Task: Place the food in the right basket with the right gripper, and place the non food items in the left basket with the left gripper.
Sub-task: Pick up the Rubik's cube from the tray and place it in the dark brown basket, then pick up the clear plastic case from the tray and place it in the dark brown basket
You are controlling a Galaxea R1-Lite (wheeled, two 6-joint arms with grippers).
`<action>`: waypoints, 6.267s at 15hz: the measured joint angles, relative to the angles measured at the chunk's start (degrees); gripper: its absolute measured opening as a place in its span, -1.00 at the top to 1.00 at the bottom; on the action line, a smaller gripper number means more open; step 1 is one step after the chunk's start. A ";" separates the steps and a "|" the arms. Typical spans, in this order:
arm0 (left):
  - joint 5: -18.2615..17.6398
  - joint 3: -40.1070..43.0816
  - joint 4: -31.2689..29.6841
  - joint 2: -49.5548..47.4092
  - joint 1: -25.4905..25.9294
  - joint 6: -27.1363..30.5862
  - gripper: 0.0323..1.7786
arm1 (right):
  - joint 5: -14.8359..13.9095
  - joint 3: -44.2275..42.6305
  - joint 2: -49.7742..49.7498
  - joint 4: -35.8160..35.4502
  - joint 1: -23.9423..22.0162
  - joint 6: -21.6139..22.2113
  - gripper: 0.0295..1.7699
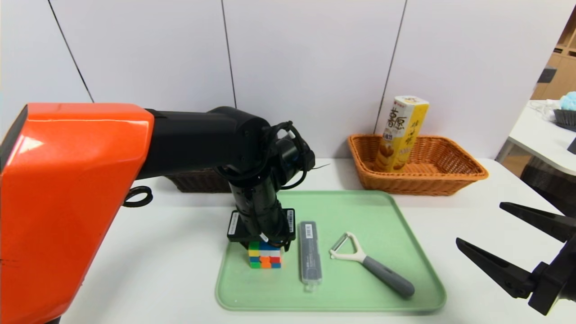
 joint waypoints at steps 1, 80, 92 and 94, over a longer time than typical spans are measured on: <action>-0.02 0.11 0.00 0.02 -0.02 0.02 -0.11 | -0.02 0.00 -0.02 -0.02 -0.02 -0.02 -0.91; 9.75 3.57 -1.41 -19.10 -14.31 -0.26 -0.90 | -0.09 0.45 -0.69 0.71 0.39 -0.55 -0.91; 9.79 -3.45 -2.77 -1.13 -12.76 -2.46 -0.90 | -0.09 0.26 -1.02 0.71 0.39 -0.44 -0.91; 9.84 -3.51 -2.95 0.44 -12.21 -2.22 -0.90 | -0.09 0.34 -1.13 0.71 0.39 -0.44 -0.91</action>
